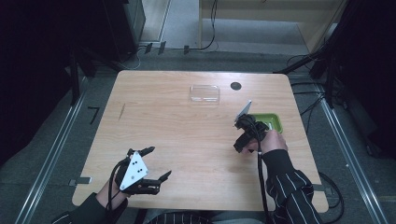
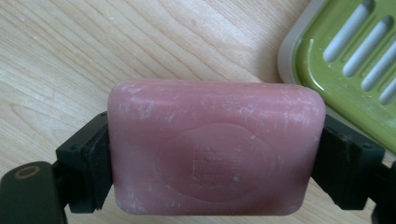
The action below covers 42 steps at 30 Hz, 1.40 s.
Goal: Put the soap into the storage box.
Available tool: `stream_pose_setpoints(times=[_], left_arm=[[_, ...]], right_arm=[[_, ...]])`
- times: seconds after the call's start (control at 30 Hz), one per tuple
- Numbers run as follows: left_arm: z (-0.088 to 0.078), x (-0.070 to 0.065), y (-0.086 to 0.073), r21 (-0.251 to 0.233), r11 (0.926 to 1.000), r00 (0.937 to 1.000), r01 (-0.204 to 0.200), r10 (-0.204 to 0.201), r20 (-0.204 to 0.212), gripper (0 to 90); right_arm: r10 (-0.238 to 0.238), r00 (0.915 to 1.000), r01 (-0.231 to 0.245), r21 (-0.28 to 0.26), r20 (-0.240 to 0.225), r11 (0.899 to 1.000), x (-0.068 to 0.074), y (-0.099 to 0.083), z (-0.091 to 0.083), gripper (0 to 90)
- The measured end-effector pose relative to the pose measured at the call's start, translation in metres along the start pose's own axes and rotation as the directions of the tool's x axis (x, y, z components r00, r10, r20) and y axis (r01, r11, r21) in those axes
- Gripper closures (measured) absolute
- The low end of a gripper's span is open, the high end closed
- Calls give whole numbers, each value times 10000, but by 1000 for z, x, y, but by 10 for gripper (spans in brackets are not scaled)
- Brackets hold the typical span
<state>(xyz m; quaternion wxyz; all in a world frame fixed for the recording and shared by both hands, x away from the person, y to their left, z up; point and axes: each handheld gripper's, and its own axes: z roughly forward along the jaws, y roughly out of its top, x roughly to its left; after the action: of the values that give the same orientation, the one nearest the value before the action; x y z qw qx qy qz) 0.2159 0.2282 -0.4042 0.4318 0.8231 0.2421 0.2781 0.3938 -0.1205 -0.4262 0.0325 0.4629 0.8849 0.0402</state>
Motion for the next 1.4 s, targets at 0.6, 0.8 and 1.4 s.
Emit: stream_pose_setpoints(times=[0.6, 0.8, 1.4], left_arm=[[0, 0, 0, -17, 10000, 10000, 10, -10, 12, 140], [0, 0, 0, -18, 10000, 10000, 7, -7, 12, 140], [0, -1, 0, -1, 10000, 10000, -7, 7, 11, 140]], right_arm=[[499, 9988, -497, -311, 32, 9983, -23, -8, -12, 135], [641, 9979, -641, -355, 4, 9973, -28, -10, -14, 135], [1621, 9865, -1633, -722, -228, 9839, -61, -16, -18, 135]])
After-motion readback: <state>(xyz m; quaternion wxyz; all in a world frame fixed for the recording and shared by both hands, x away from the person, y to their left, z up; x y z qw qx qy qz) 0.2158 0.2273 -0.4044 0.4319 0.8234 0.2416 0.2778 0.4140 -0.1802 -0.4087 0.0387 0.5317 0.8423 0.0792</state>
